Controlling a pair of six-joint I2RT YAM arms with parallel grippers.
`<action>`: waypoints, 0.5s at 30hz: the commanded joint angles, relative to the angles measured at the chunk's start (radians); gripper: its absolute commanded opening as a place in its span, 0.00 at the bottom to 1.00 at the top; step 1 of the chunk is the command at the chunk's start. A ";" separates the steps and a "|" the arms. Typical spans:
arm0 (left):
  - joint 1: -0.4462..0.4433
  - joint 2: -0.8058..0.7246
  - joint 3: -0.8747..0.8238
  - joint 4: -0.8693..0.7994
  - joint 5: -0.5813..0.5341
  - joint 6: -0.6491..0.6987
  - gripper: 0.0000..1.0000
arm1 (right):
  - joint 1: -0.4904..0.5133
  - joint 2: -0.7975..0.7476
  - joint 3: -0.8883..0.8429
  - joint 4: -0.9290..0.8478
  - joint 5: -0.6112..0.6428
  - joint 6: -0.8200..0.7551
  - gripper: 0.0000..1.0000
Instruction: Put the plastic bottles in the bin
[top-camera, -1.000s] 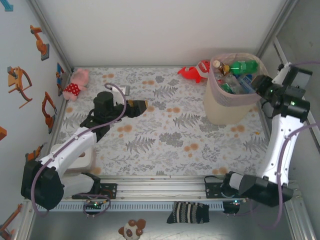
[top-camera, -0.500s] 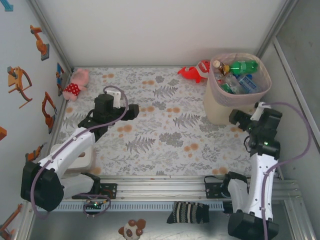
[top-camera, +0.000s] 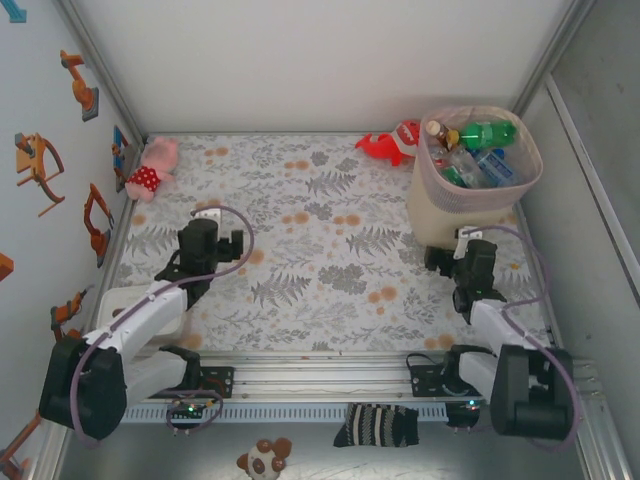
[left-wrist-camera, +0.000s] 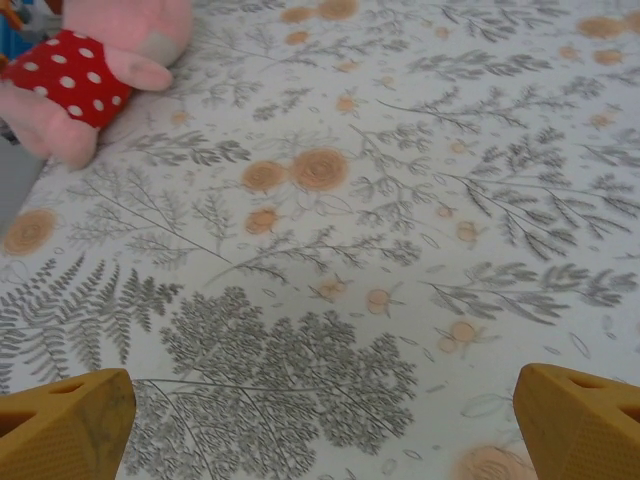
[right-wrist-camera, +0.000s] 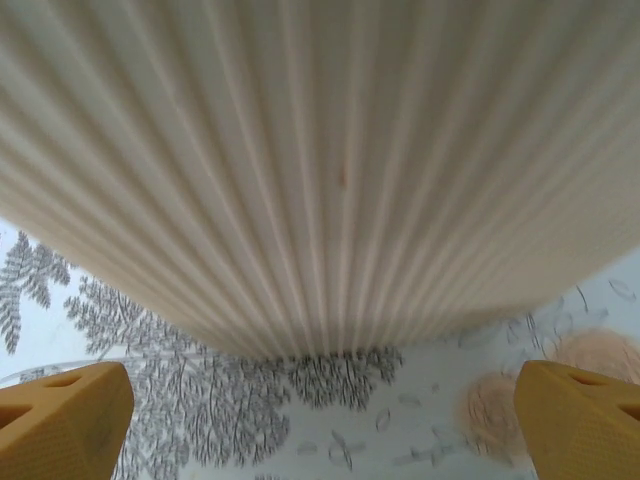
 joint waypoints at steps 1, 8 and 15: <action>0.049 -0.007 -0.056 0.216 0.037 0.063 0.97 | 0.012 0.069 0.004 0.299 0.006 -0.031 0.97; 0.186 0.105 -0.175 0.545 0.227 0.090 0.97 | 0.012 0.265 0.055 0.443 -0.019 -0.020 0.97; 0.295 0.265 -0.165 0.710 0.395 0.066 0.97 | 0.012 0.369 0.067 0.509 -0.012 -0.014 0.97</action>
